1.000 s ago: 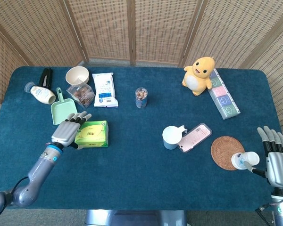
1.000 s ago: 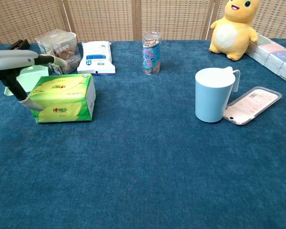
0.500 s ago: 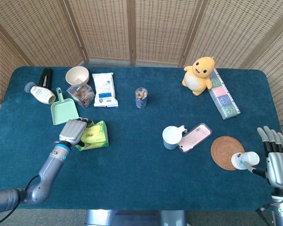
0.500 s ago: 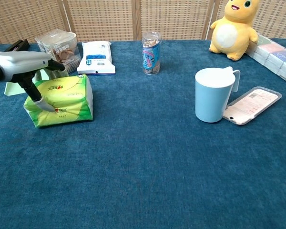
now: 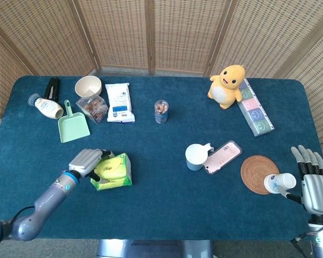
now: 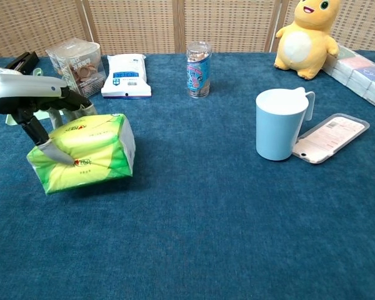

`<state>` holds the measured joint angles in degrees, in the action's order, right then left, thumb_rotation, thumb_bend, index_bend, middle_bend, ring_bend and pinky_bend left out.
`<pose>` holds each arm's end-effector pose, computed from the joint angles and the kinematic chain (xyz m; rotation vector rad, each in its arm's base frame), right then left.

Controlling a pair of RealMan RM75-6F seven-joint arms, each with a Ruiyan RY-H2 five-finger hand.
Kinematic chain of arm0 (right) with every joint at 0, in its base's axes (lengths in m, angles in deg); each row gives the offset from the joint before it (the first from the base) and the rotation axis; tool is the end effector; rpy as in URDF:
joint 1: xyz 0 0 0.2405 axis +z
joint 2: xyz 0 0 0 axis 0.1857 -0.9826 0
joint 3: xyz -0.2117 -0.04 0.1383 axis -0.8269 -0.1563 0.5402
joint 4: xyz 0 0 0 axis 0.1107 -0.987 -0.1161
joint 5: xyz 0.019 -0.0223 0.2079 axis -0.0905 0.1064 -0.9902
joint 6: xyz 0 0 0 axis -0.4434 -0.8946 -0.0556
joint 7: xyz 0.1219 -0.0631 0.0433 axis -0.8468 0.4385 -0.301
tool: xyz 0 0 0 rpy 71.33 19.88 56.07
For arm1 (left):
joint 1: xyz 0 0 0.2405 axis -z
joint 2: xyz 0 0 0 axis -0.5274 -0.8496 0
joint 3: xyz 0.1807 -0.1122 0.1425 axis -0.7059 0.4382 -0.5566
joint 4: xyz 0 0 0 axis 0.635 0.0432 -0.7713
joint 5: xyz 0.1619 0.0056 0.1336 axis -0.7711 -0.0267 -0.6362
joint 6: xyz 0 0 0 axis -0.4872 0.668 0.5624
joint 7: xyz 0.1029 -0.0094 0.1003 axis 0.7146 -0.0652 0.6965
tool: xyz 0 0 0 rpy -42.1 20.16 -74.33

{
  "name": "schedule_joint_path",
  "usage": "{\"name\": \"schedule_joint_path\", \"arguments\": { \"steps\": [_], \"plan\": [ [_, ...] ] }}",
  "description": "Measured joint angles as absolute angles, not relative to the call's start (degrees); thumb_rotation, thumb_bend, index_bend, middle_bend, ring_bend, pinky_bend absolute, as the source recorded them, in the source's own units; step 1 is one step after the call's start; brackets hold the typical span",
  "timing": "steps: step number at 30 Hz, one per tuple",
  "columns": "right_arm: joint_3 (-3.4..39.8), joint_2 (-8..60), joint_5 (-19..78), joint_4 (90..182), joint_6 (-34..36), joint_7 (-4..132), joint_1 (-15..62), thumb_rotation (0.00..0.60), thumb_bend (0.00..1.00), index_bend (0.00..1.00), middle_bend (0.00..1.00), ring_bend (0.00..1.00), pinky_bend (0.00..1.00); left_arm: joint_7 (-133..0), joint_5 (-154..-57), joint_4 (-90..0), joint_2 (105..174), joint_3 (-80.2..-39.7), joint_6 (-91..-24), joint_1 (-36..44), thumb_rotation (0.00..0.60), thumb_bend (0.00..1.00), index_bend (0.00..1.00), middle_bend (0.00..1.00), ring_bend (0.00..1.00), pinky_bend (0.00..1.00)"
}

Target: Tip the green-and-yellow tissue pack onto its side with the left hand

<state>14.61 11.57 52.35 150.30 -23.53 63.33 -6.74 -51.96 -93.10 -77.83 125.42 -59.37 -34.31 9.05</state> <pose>-0.3123 -0.1892 0.1569 1.2645 -0.8727 1.0157 -0.1683 0.3047 0.0344 -1.8932 -1.4021 -0.7261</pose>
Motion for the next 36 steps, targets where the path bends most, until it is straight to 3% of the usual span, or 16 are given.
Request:
{"name": "schedule_joint_path", "arguments": {
  "steps": [12,14,15,17,19,24,31,36],
  "plan": [
    [14.49,11.92,51.92,150.21,-22.87,64.16,-6.56,0.600,0.00,0.00,0.00,0.00,0.00,-68.90,-93.35,-76.05,117.81,-56.96,-8.46,11.80,0.600,0.00,0.42,0.37,0.32,0.48],
    [14.48,11.90,51.86,150.19,-22.72,64.12,-6.53,0.600,0.00,0.00,0.00,0.00,0.00,-70.21,-93.40,-73.90,117.69,-57.49,-6.00,13.19,0.600,0.00,0.38,0.29,0.24,0.42],
    [14.47,11.90,51.83,150.18,-22.64,64.14,-6.50,0.600,0.00,0.00,0.00,0.00,0.00,-70.46,-93.39,-73.31,117.77,-57.86,-5.77,13.64,0.600,0.00,0.33,0.18,0.15,0.33],
    [14.45,11.91,51.75,150.16,-22.46,64.20,-6.44,0.600,0.00,0.00,0.00,0.00,0.00,-70.86,-93.27,-72.59,118.15,-59.01,-6.54,14.71,0.600,0.00,0.21,0.02,0.01,0.09],
    [14.43,11.91,51.66,150.17,-22.28,64.29,-6.39,0.600,0.00,0.00,0.00,0.00,0.00,-70.93,-93.02,-72.14,118.66,-60.51,-8.27,15.73,0.600,0.00,0.16,0.00,0.00,0.00],
    [14.38,11.97,51.65,150.17,-22.14,64.53,-6.32,0.600,0.00,0.00,0.00,0.00,0.00,-69.53,-92.97,-71.74,120.06,-62.23,-15.63,16.19,0.600,0.00,0.14,0.00,0.00,0.00],
    [14.32,12.00,51.44,150.18,-21.71,64.84,-6.19,0.600,0.00,0.00,0.00,0.00,0.00,-64.59,-95.04,-71.58,123.83,-63.14,-33.79,14.23,0.600,0.00,0.12,0.00,0.00,0.00],
    [14.29,11.95,51.46,150.29,-21.65,64.94,-6.16,0.600,0.00,0.00,0.00,0.00,0.00,-61.04,-98.67,-70.77,127.06,-63.20,-42.97,12.10,0.600,0.00,0.12,0.00,0.00,0.00]
  ]
}}
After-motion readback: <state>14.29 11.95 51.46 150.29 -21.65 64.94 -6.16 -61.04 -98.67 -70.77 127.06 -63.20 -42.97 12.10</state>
